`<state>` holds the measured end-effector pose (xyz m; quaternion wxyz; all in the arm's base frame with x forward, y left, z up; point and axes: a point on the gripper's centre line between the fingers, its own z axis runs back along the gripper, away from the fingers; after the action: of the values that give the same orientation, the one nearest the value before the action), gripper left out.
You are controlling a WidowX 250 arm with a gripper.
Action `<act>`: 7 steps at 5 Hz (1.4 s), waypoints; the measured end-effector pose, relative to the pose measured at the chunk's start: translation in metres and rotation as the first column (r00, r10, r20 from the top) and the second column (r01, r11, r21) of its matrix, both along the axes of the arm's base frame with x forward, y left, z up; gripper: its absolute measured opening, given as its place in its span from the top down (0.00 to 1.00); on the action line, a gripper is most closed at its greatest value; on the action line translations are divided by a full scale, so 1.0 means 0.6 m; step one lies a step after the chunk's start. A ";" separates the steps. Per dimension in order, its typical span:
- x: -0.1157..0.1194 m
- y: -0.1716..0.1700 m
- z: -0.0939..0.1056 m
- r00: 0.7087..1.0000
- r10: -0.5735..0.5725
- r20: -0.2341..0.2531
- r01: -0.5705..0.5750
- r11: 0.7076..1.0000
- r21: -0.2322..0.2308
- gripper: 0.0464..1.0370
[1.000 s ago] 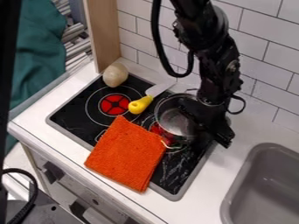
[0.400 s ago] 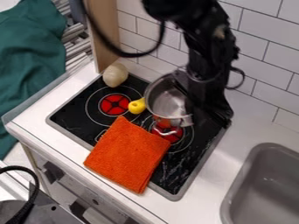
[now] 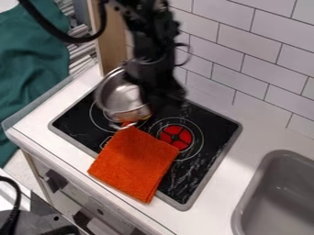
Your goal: Put the pot to the left of the orange cloth
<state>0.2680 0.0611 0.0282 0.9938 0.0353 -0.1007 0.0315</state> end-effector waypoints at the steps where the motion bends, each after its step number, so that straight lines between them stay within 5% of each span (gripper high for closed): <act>1: -0.007 0.070 -0.032 0.998 0.025 -0.064 -0.024 0.999 0.028 0.99; 3: -0.029 0.130 -0.062 0.994 0.011 -0.109 0.000 0.995 0.103 0.99; 6: -0.072 0.137 -0.075 0.989 -0.067 -0.130 0.075 0.995 0.063 0.97; 7: -0.073 0.138 -0.079 0.991 -0.044 -0.123 0.049 0.998 0.037 0.81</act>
<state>0.2243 0.1440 -0.0192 0.9976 0.0546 -0.0412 0.0041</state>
